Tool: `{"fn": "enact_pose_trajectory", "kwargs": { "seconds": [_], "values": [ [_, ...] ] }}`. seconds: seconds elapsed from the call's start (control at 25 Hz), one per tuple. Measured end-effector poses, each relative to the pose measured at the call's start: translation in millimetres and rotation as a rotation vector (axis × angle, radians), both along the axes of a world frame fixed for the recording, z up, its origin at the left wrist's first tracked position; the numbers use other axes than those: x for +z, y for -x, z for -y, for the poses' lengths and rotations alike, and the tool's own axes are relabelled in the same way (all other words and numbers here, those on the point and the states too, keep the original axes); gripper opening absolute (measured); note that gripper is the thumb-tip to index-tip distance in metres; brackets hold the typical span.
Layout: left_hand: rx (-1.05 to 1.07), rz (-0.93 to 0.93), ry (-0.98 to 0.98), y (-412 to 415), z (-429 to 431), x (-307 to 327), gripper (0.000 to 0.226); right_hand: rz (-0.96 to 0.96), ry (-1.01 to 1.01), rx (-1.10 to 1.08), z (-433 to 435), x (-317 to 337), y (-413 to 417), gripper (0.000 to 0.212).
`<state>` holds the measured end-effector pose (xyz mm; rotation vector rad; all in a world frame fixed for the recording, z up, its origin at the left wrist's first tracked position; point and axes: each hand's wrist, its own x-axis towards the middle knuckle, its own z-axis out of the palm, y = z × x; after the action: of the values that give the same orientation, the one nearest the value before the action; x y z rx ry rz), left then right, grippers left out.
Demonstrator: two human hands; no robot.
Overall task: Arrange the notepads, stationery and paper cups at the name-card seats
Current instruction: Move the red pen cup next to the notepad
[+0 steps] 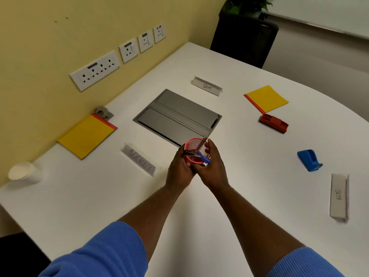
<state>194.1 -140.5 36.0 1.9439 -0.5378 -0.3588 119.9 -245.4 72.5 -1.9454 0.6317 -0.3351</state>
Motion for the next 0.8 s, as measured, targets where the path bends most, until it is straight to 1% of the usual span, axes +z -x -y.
{"fn": "enact_pose_trajectory", "kwargs": {
  "seconds": [0.08, 0.16, 0.28, 0.4, 0.52, 0.6, 0.64, 0.72, 0.8],
  "values": [
    [0.047, -0.008, -0.001, -1, -24, 2, 0.078, -0.002, 0.013, 0.066, -20, 6, -6, 0.095],
    [0.103, 0.016, -0.032, -4, -47, 2, 0.076, 0.004, 0.035, 0.116, -40, 8, -14, 0.093],
    [0.135, 0.079, -0.096, -14, -85, 1, 0.081, -0.017, 0.05, 0.173, -69, 7, -31, 0.09],
    [0.146, 0.103, -0.161, -30, -116, -5, 0.087, -0.021, 0.066, 0.215, -94, 2, -51, 0.097],
    [0.143, 0.157, -0.21, -47, -147, -15, 0.104, -0.032, 0.046, 0.228, -111, -3, -71, 0.105],
    [0.141, 0.195, -0.3, -59, -168, -26, 0.12, -0.046, 0.054, 0.236, -115, -6, -84, 0.107],
    [0.158, 0.169, -0.361, -64, -178, -31, 0.127, -0.05, 0.064, 0.237, -114, -7, -91, 0.105],
    [0.207, 0.103, -0.484, -76, -196, -44, 0.126, -0.056, 0.073, 0.228, -112, -10, -104, 0.102],
    [0.23, 0.072, -0.57, -90, -212, -58, 0.114, -0.065, 0.075, 0.223, -108, -14, -117, 0.1]
  ]
}}
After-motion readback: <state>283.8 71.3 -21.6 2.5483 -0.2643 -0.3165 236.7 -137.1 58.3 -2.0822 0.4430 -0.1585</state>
